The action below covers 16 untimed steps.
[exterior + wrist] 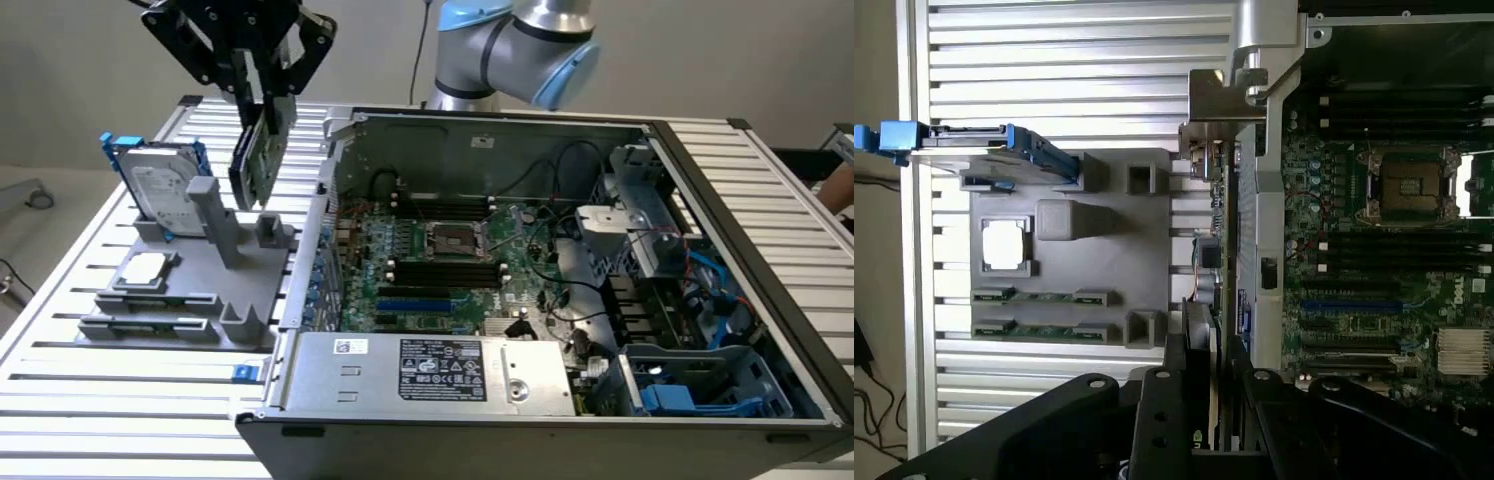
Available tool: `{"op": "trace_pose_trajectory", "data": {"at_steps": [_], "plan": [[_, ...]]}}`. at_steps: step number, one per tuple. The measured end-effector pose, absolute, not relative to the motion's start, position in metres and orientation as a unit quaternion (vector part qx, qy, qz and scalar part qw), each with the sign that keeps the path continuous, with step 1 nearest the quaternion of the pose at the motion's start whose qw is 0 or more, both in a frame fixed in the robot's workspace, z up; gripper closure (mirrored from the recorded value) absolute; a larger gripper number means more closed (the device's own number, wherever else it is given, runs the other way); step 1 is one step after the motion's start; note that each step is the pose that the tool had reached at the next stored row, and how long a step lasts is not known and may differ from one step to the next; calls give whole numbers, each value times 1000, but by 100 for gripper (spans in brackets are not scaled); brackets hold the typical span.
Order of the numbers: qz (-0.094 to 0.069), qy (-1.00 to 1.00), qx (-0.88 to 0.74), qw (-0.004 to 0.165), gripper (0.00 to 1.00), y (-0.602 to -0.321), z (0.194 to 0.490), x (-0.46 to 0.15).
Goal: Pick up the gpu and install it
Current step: 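Pick up the gpu and move the gpu toward the slot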
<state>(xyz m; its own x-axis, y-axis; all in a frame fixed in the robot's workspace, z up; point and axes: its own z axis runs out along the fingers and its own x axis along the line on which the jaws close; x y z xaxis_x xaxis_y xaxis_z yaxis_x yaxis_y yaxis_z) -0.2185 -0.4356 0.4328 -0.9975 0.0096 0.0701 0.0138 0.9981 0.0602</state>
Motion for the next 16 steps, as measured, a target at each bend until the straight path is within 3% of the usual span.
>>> {"op": "trace_pose_trajectory", "data": {"at_steps": [16], "plan": [[-39, -998, -6, 42, 74, -446, 436, -154]]}}
